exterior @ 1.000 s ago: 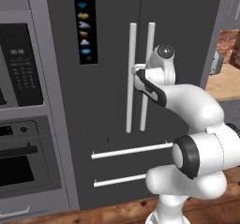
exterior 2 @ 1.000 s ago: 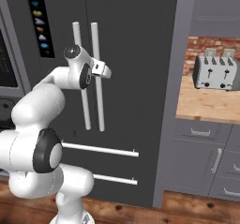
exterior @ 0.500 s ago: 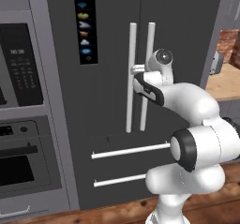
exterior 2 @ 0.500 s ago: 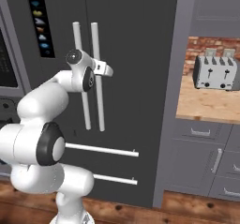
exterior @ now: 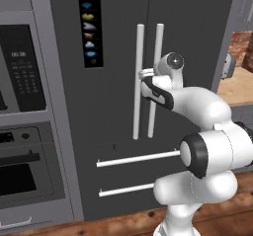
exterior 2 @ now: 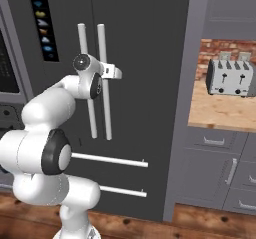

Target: There is a bowl on the dining counter. Grab a lemon wedge from the fridge and place it in the bowl. Then get the liquor bottle and glass cup from the cabinet and place them next to the bowl.

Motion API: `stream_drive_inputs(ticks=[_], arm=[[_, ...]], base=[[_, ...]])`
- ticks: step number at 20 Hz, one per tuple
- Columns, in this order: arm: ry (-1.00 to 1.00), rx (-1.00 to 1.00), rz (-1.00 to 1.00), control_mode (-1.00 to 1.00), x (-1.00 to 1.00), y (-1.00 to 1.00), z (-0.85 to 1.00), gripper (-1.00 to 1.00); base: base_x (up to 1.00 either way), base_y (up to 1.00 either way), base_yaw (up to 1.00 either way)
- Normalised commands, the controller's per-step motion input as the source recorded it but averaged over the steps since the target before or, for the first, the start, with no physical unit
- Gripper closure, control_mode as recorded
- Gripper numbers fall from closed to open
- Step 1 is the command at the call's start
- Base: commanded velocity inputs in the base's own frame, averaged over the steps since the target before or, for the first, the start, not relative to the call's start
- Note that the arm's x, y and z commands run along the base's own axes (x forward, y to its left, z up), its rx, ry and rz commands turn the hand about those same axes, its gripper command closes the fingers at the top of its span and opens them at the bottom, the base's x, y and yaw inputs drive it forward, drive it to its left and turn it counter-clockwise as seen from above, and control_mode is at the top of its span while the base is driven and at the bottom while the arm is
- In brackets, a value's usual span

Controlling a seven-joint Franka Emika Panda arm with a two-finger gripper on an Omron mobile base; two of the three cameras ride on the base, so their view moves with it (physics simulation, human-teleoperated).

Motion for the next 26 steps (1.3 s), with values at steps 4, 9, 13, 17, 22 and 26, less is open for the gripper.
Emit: stream_drive_inputs(ticks=[4, 9, 13, 17, 22, 26], arm=[[-0.03, -0.01, 0.00, -1.00, -0.10, -0.06, -0.09, 1.00], [-0.08, 0.01, -0.01, -1.00, -0.70, -0.34, 0.00, 1.00], [-0.02, 0.08, -0.06, -1.00, -1.00, -0.59, 0.05, 1.00], [0.00, 0.12, -0.09, -1.00, -1.00, -0.66, 0.18, 1.00], [0.00, 0.13, -0.11, -1.00, -0.96, -0.62, 0.18, 1.00], [0.06, -0.04, -0.04, -1.00, -0.18, -0.08, -0.11, -1.00]], base=[[0.00, 0.00, 0.00], [0.00, 0.00, 0.00], [0.00, 0.00, 0.00], [0.00, 0.00, 0.00], [0.00, 0.00, 0.00], [0.00, 0.00, 0.00]])
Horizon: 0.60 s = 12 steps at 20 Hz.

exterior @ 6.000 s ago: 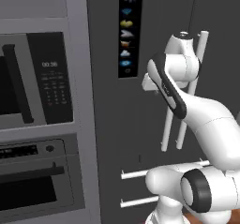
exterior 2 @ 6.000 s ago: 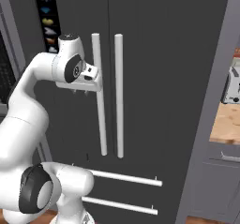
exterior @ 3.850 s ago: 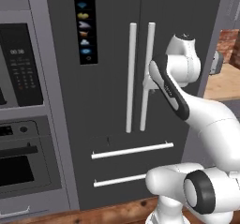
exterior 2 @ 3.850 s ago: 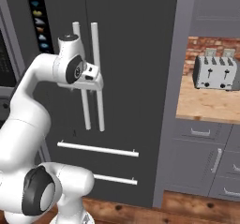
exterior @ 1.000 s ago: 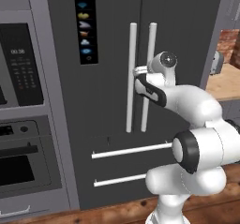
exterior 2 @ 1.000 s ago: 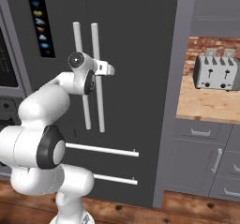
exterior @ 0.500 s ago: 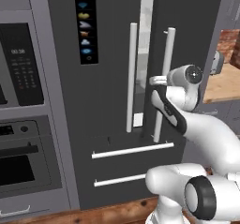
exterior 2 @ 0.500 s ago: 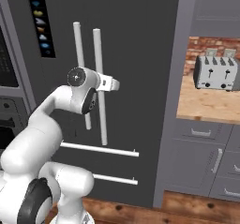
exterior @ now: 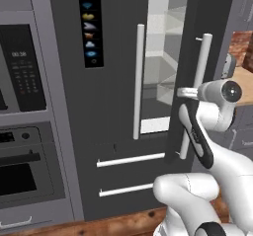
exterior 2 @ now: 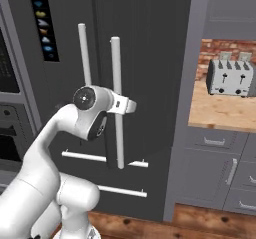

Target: There is a bowl on the dining counter. Grab a lemon wedge from the fridge and place it in the bowl. Then get the liquor bottle and glass cup from the cabinet and place them next to the bowl.

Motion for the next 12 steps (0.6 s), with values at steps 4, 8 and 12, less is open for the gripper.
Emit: stream_drive_inputs(ticks=[4, 8, 12], arm=[[0.04, -0.03, -0.03, -1.00, -0.22, 0.01, -0.01, -1.00], [-0.09, -0.04, -0.01, -1.00, -0.95, 0.09, 0.30, -1.00], [-0.02, -0.15, 0.01, -1.00, -0.93, 0.62, 0.18, -1.00]], base=[[0.00, 0.00, 0.00], [0.00, 0.00, 0.00], [0.00, 0.00, 0.00]])
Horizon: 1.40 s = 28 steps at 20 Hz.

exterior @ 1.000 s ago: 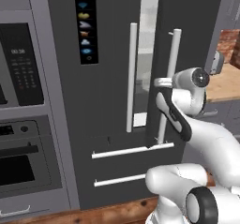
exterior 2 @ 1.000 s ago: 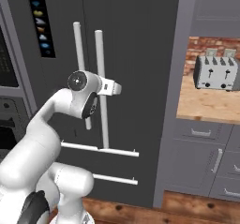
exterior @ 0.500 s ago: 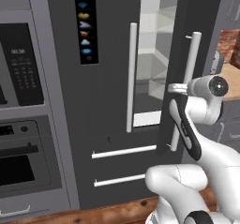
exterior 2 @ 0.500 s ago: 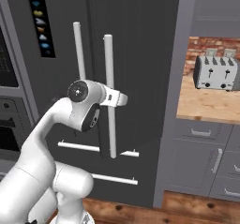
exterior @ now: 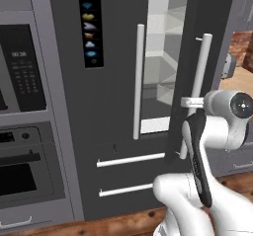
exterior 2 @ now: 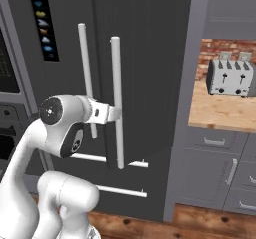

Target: There is a bowl on the dining counter. Grab a lemon wedge from the fridge and place it in the bowl. Then get the liquor bottle and glass cup from the cabinet and place them next to the bowl.

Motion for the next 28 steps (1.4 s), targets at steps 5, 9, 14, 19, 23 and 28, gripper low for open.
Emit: stream_drive_inputs(ticks=[5, 9, 14, 19, 23, 28], arm=[[0.01, -0.21, 0.08, -1.00, -0.29, 0.99, 0.09, -1.00], [0.03, -0.19, 0.10, -1.00, 0.19, 1.00, 0.07, -1.00], [0.01, -0.18, 0.09, -1.00, 0.45, 0.91, 0.08, -1.00], [0.00, -0.18, 0.04, -1.00, 0.59, 0.35, 0.01, -1.00], [0.00, -0.22, 0.00, -1.00, 0.85, 0.00, 0.00, -1.00], [0.00, -0.13, -0.01, -1.00, 0.88, -0.11, -0.05, -1.00]], base=[[0.00, 0.00, 0.00], [0.00, 0.00, 0.00], [0.00, 0.00, 0.00], [0.00, 0.00, 0.00], [0.00, 0.00, 0.00], [0.00, 0.00, 0.00]])
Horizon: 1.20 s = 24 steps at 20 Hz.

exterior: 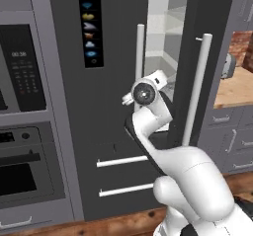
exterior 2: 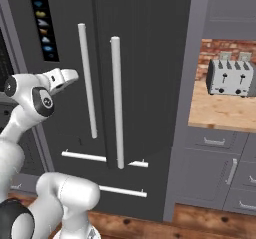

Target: There is a bowl on the dining counter. Grab a lemon wedge from the fridge and place it in the bowl. Then get the liquor bottle and glass cup from the cabinet and place them next to the bowl.

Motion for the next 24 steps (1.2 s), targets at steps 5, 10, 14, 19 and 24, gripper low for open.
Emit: stream_drive_inputs(ticks=[5, 10, 14, 19, 24], arm=[[0.06, -0.05, -0.04, -1.00, 0.85, -0.35, -0.11, -1.00], [0.09, 0.00, -0.05, -1.00, 0.43, -0.65, -0.06, -1.00], [0.03, 0.00, -0.06, -1.00, 0.05, -0.79, -0.01, -1.00], [0.00, 0.00, -0.10, -1.00, -0.38, -0.78, 0.00, -1.00], [-0.01, 0.00, -0.12, -1.00, -0.66, -0.78, 0.01, -1.00]], base=[[0.00, 0.00, 0.00], [0.00, 0.00, 0.00], [0.00, 0.00, 0.00], [0.00, 0.00, 0.00], [0.00, 0.00, 0.00]])
